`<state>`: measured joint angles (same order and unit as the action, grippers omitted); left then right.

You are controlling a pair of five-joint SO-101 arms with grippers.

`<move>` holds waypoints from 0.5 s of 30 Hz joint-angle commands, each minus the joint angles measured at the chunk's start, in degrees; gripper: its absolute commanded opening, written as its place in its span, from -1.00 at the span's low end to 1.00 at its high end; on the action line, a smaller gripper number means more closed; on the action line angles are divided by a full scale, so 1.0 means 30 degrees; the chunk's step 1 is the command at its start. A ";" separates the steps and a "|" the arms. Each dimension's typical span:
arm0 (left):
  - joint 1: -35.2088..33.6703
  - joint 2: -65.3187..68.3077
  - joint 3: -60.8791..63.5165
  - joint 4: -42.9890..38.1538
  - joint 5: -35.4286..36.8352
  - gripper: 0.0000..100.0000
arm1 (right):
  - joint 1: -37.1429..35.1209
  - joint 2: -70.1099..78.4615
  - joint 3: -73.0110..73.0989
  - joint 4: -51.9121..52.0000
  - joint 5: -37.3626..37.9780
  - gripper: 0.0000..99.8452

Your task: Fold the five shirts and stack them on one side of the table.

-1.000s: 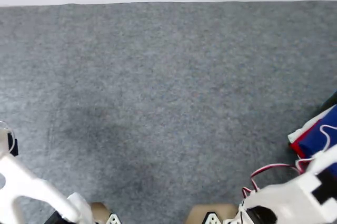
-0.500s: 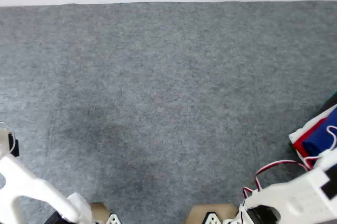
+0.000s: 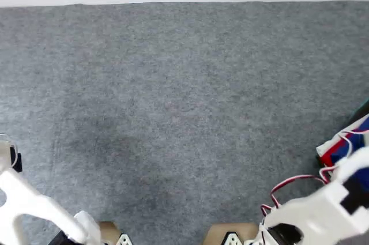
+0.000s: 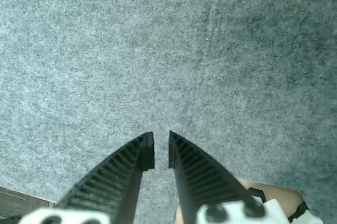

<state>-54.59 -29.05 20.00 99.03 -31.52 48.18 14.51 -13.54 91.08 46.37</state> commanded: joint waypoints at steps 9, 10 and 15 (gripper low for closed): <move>0.0176 -0.0557 -0.0103 0.0147 -0.0205 -0.89 | -0.1333 0.0777 -0.0410 -0.0103 -0.1026 -0.98; 0.0176 -0.0557 -0.0103 0.0117 -0.0205 -0.89 | -0.1040 0.0337 -0.0791 0.0044 -0.0996 -0.98; 0.0176 -0.0557 -0.0132 0.0059 -0.0205 -0.89 | 0.1099 -0.1714 -0.3048 0.0718 -0.0469 -0.97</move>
<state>-54.59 -29.05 20.00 99.03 -31.52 47.91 15.91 -17.14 91.96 43.74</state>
